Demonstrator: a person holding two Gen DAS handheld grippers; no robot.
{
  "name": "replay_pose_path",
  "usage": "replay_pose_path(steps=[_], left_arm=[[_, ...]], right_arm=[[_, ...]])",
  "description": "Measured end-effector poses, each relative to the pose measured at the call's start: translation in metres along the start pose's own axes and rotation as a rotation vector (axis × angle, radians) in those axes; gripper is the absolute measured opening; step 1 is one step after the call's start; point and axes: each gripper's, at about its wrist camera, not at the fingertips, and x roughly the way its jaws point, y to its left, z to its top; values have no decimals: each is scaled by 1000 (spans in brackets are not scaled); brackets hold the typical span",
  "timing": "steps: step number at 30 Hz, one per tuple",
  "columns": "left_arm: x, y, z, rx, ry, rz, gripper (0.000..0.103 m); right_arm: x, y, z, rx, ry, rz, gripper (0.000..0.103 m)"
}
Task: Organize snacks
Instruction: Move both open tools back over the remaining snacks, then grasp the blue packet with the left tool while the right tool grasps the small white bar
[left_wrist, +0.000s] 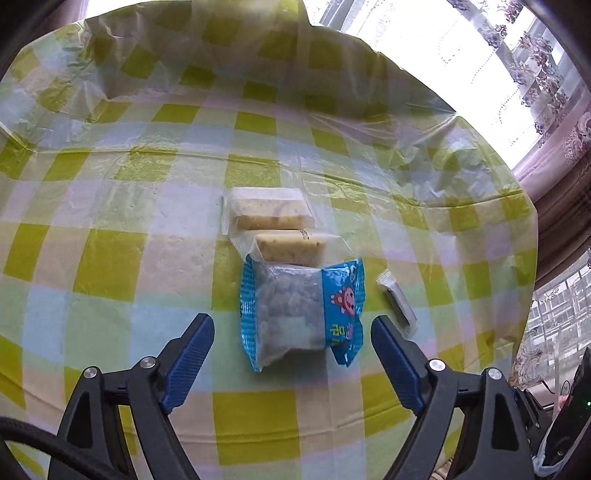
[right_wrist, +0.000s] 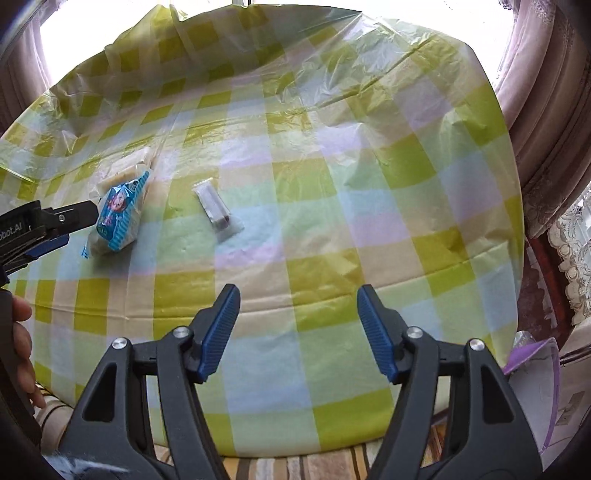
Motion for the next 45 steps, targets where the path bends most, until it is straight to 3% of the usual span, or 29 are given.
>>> replay_pose_path(steps=[7,14,17,18,27,34,41,45], left_arm=[[28,0,9,-1,37,-1,90],[31,-7,8,68,14,-3,89],[29,-7,6,85,24,-60,66],[29,-8,6,87,29,-65,63],[21,2,-2,35,41,-110,49],[13,4,-10,18,30,-107,48],[7,8,-17,19,20,-86,48],[6,13,-19,1,22,-67,59]], right_arm=[[22,20,26,-31,-50,19,72],[48,39,45,-72,-54,22,72],[55,43,50,-80,-63,21,72],[58,44,52,-83,-60,20,72],[72,47,57,-84,-55,20,72],[79,49,57,-84,-56,22,72],[78,53,56,-93,-60,38,62],[79,52,56,-83,-58,45,62]])
